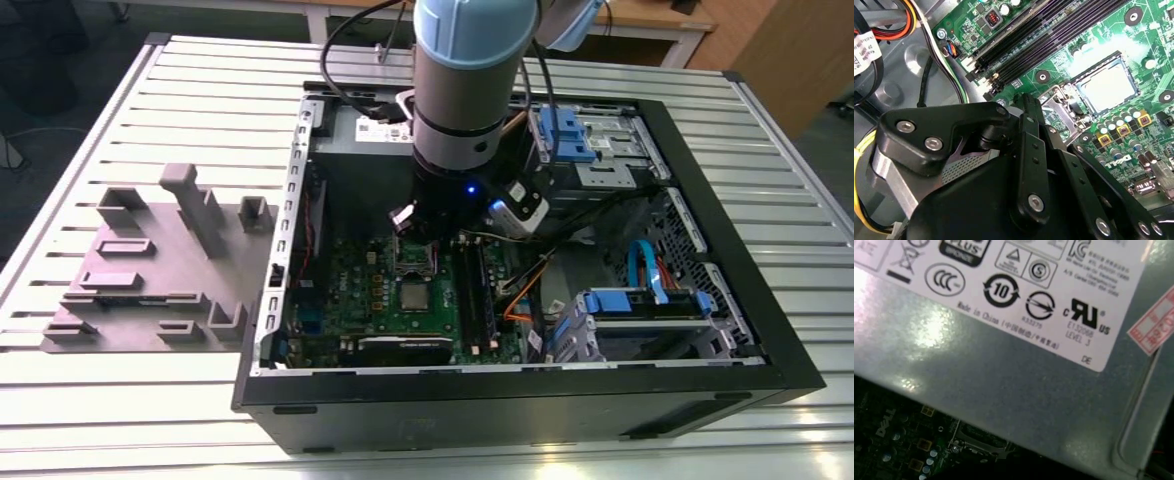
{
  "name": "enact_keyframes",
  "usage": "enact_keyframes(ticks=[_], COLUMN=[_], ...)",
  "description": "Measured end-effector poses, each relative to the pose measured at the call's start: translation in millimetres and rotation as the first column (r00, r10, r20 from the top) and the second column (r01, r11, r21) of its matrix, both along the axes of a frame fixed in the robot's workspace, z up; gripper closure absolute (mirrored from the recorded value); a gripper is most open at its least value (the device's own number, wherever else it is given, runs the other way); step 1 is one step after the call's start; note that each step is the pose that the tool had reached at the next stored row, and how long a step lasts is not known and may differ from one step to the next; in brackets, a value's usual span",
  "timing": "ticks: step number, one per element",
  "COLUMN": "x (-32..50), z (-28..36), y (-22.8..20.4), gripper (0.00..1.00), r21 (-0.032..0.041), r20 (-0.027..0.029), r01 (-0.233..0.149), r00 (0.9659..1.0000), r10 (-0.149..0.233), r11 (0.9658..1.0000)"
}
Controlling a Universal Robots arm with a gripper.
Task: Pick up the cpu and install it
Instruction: 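Close the cpu cover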
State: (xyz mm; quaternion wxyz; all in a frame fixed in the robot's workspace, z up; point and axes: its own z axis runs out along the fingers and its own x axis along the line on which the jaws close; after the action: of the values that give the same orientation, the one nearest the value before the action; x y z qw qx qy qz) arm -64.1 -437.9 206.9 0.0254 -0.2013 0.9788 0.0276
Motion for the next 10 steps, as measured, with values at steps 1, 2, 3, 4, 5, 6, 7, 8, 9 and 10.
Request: enact_keyframes(ticks=[1,2,3,4,5,6,7,8,9,10], x=[0.0,0.0,0.0,0.1,0.3,0.3,0.4,0.4,0.4,0.5], z=[0.0,0.0,-0.1,-0.1,-0.1,-0.3,-0.4,-0.5,-0.9,-1.4], y=[0.0,0.0,0.0,-0.1,-0.1,0.0,0.0,0.0,0.1,0.1], gripper=[0.9,0.9,0.9,0.9,0.9,0.9,0.9,0.9,0.9,0.9], r21=[-0.0001,0.0,0.0,0.0,-0.0001,-0.0001,0.0,0.0,0.0002,0.0004], r20=[0.0,0.0,0.0,0.0,-0.0001,-0.0001,0.0,-0.0001,0.0001,0.0002], r01=[0.0,0.0,0.0,0.0,0.002,0.006,0.009,0.012,0.012,0.012], r00=[1.0,1.0,1.0,1.0,1.0,1.0,1.0,0.9999,0.9999,0.9999], r10=[0.0,0.0,0.0,0.0,-0.002,-0.006,-0.009,-0.012,-0.012,-0.012], r11=[1.0,1.0,1.0,1.0,1.0,1.0,1.0,0.9999,0.9999,0.9999])
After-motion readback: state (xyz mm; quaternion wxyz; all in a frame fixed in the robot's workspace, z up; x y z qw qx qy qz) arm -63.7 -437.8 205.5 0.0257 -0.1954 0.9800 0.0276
